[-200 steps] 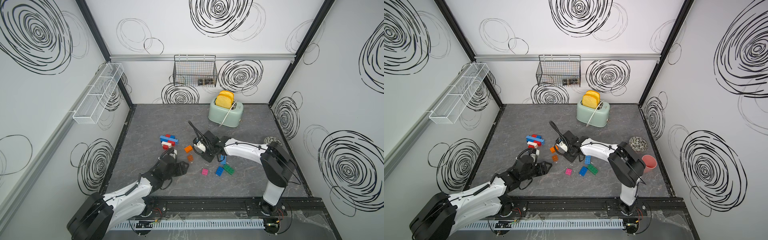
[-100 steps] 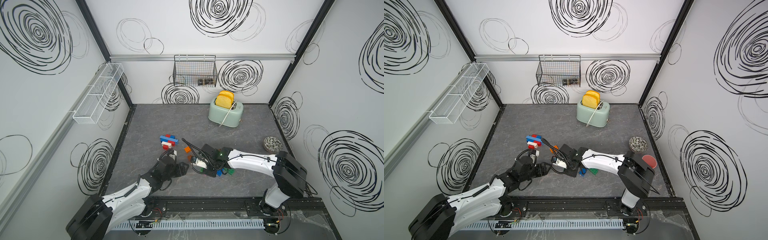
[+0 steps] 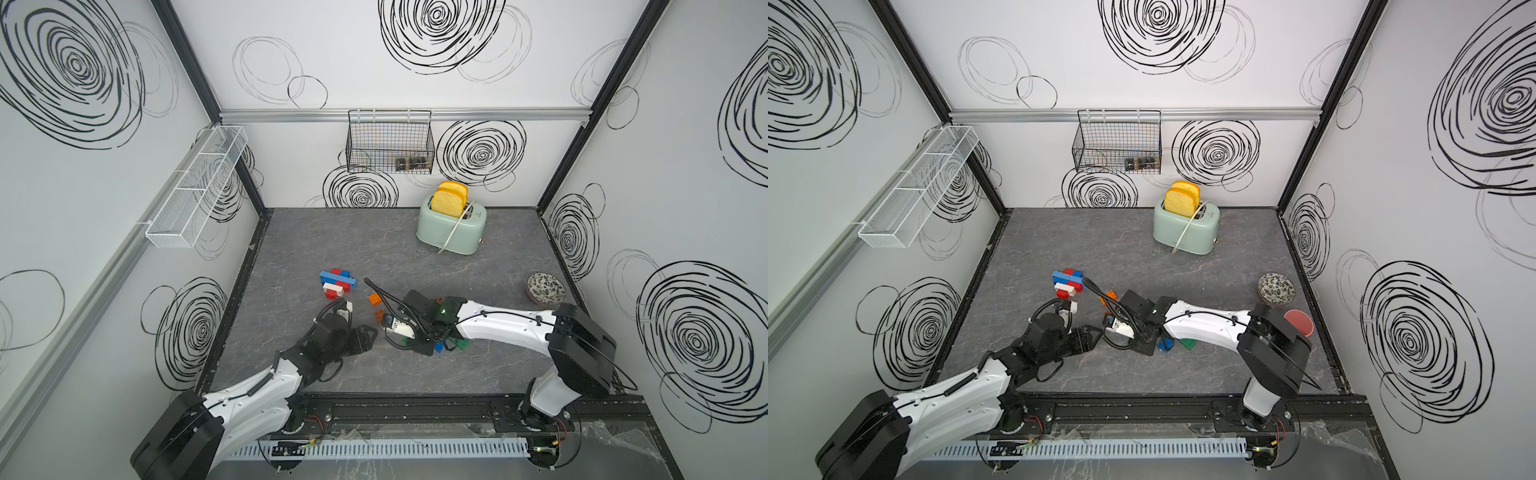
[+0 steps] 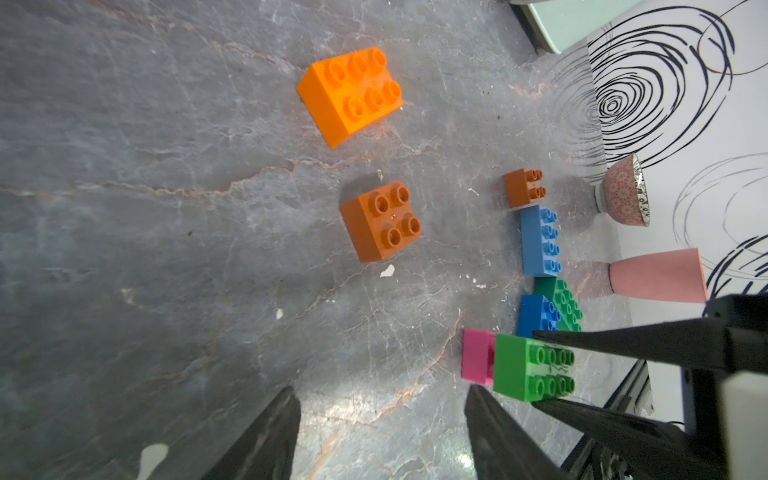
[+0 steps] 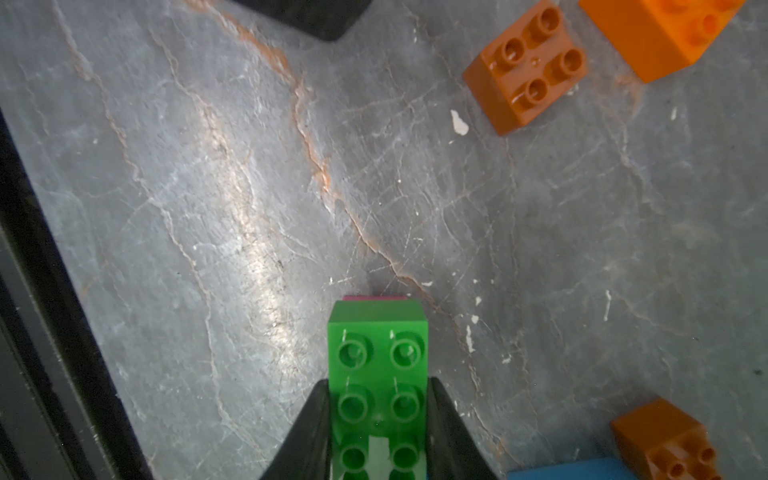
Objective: Assemble a heart with lego
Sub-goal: Assemble the lego brick with the lego brick.
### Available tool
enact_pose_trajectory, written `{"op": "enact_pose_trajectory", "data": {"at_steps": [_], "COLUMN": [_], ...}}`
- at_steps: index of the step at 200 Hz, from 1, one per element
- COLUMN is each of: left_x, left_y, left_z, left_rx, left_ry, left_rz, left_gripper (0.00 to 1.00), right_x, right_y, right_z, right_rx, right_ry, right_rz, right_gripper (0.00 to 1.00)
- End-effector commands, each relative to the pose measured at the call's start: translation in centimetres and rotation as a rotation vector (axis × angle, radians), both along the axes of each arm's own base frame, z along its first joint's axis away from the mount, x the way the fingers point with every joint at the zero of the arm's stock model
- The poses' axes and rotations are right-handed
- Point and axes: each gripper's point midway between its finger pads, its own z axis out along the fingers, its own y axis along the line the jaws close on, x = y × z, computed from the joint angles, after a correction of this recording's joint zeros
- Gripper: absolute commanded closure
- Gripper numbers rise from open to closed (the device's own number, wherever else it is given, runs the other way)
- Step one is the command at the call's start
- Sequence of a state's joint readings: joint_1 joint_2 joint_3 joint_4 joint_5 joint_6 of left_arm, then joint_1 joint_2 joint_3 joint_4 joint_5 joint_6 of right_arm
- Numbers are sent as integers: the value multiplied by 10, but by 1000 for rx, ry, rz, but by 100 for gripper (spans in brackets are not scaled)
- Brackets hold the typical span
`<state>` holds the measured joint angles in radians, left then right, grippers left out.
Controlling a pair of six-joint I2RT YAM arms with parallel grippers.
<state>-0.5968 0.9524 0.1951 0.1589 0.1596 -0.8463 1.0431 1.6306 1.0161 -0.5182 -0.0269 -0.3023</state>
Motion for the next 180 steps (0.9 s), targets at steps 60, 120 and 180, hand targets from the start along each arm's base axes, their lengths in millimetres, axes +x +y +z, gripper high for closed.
{"op": "enact_pose_trajectory", "data": {"at_steps": [60,120,180], "left_x": [4,4,4], "left_y": [1,1,1], "left_z": [3,1,0], "left_rx": [-27,-30,-29], "left_ry": [-17,-16,-14], "left_rz": [18,19,18], "left_gripper": [32,32,32], "right_x": [-1,-3,1], "right_y": [1,-5,-11], "right_z": [-9,-18,-27], "right_rx": [21,-3,-40], "right_ry": [39,53,36], "right_rz": [-12,-16,-30], "right_gripper": [71,71,72]}}
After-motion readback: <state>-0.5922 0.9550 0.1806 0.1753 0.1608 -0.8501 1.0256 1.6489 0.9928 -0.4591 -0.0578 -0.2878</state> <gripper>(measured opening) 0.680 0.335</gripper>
